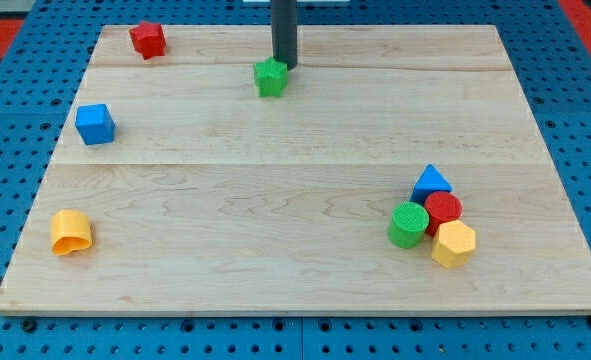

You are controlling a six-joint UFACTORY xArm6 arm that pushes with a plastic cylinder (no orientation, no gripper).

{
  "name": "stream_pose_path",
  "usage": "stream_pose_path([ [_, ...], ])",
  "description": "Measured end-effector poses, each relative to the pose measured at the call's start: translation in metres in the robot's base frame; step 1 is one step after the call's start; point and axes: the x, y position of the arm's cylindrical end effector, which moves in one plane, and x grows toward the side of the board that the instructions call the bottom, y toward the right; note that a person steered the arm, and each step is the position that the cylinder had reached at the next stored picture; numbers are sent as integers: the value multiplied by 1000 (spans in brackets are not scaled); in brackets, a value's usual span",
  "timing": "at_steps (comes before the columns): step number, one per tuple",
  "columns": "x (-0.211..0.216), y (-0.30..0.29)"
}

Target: Move the green star into the blue tirangle

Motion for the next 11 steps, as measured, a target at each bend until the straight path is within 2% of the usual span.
stream_pose_path([
  [1,3,-80],
  [2,66,-76],
  [3,54,-2],
  [4,12,-30],
  [5,-15,-10],
  [6,11,21],
  [7,58,57],
  [8,-7,-4],
  [10,3,87],
  [11,44,63],
])
